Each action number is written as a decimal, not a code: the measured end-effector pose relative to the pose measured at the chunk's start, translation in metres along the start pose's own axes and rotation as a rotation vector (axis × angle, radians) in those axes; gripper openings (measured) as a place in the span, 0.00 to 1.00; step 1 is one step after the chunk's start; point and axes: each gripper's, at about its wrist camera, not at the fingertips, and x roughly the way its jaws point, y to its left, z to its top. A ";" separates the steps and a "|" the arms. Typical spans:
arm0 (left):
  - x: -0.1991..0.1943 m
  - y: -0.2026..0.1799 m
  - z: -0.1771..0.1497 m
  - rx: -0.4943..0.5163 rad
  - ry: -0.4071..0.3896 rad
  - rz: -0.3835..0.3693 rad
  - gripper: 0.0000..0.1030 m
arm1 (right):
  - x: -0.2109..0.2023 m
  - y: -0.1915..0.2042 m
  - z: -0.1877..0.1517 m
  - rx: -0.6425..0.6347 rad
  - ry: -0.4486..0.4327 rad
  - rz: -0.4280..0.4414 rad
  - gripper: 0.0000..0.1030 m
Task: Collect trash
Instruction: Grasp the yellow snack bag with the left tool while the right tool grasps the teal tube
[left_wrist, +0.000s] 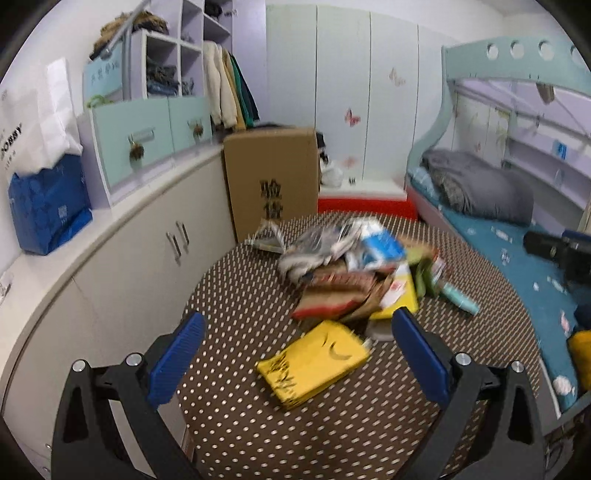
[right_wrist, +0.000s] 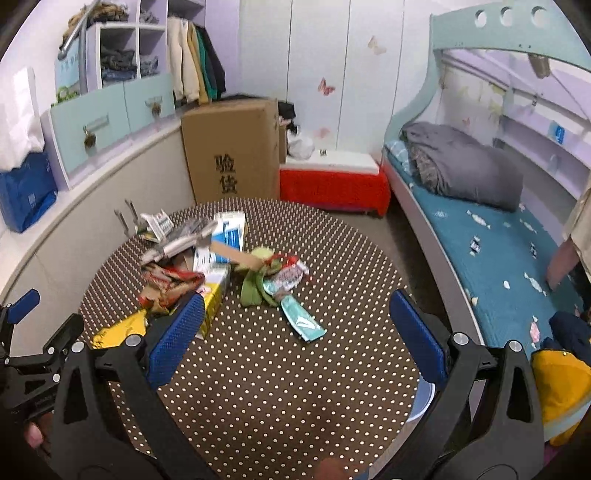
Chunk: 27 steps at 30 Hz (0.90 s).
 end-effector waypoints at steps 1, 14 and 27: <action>0.005 0.002 -0.003 0.007 0.013 -0.007 0.96 | 0.007 0.000 -0.001 -0.002 0.018 0.004 0.95; 0.072 -0.009 -0.031 0.212 0.174 -0.117 0.96 | 0.077 -0.022 -0.022 0.013 0.190 0.037 0.95; 0.102 -0.020 -0.042 0.257 0.298 -0.189 0.53 | 0.164 -0.020 -0.022 -0.109 0.302 0.122 0.93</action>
